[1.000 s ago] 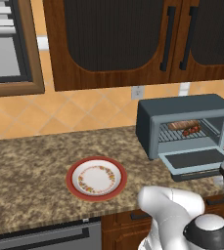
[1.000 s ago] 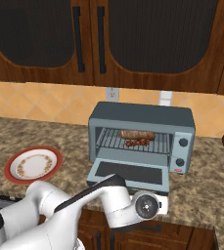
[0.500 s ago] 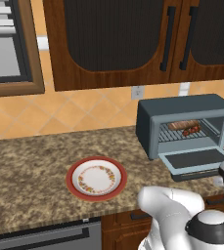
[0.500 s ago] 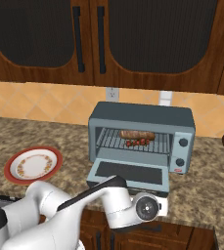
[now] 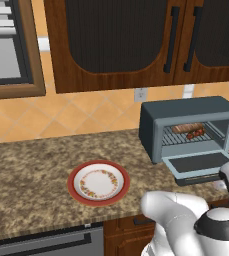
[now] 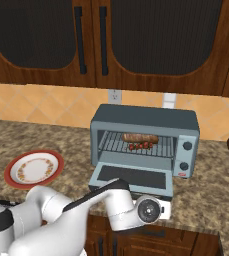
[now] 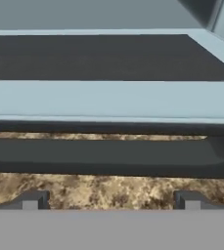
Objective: Pick up the kebab skewer and baguette bread, and place them inside the toaster oven. Close the toaster oven door and start by setting the timer.
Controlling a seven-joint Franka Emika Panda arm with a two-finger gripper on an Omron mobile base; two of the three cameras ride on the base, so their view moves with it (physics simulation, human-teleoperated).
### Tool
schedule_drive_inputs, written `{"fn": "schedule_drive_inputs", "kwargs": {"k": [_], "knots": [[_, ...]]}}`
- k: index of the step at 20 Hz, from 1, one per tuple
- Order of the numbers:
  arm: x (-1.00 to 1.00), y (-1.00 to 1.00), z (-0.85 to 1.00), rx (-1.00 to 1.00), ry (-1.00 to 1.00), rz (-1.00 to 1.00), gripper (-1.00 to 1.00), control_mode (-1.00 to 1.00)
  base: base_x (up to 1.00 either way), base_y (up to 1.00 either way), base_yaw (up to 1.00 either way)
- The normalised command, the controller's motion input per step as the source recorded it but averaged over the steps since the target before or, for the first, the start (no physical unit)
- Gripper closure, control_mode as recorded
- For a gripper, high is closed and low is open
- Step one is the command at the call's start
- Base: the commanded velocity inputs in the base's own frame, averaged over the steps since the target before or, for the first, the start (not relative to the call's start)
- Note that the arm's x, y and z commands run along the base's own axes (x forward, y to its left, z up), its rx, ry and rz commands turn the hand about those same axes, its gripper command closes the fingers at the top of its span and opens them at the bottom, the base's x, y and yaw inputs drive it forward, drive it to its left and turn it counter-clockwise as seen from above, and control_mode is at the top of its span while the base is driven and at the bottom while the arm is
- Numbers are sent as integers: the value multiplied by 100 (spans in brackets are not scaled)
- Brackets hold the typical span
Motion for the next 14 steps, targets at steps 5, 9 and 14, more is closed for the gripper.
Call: {"fn": "schedule_drive_inputs", "kwargs": {"k": [5, 9, 14], "knots": [[5, 0, -17, 0, 0, -3, -100, -100, 0, 0, 0], [26, 0, -7, 0, 0, 0, -100, -100, 0, 0, 0], [24, 0, -7, 0, 0, 0, -100, -100, 0, 0, 0]]}}
